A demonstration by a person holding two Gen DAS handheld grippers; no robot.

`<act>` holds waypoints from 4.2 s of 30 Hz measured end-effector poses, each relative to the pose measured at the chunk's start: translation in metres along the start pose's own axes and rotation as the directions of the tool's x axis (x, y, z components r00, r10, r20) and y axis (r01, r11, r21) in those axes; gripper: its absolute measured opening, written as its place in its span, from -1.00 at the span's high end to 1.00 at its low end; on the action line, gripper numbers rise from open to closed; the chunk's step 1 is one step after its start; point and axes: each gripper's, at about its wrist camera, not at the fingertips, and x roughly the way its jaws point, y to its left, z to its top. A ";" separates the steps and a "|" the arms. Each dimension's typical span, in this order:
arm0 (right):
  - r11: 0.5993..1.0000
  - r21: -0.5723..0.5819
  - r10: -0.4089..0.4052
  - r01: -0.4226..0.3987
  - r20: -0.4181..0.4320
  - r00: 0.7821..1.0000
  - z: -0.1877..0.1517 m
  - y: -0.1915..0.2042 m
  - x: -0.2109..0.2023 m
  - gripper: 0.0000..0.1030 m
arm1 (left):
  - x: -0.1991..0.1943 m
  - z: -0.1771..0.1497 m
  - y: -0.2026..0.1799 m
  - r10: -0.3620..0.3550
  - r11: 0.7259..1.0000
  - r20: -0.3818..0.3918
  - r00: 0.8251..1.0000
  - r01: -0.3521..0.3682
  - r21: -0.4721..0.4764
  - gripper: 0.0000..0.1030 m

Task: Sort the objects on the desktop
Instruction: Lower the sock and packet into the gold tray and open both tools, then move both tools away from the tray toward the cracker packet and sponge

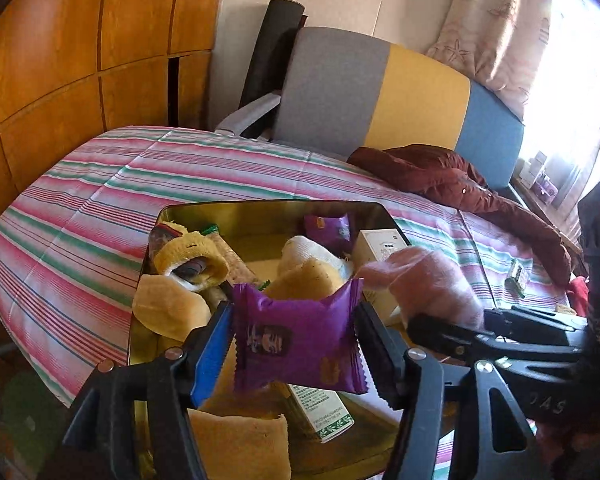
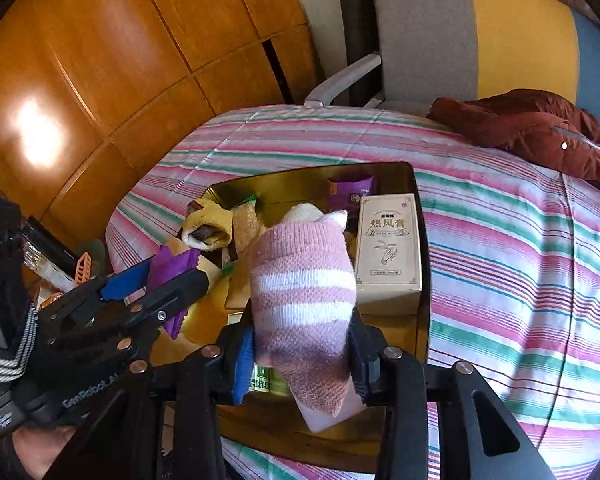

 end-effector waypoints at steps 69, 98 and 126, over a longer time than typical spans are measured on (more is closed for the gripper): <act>0.984 0.018 -0.177 0.177 0.216 0.960 -0.059 0.006 -0.048 -0.99 | -0.047 -0.008 -0.029 0.226 0.970 0.171 0.959 -0.238 0.050 -0.46; 0.875 0.284 -0.454 0.393 0.197 0.869 -0.067 -0.137 -0.128 -0.99 | -0.022 -0.007 -0.127 -0.078 0.956 0.069 0.995 0.056 0.286 -0.52; 0.634 0.640 -0.540 0.434 -0.034 0.841 -0.130 -0.307 -0.193 -0.99 | 0.037 -0.039 -0.237 -0.228 0.867 -0.199 0.953 0.292 0.403 -0.62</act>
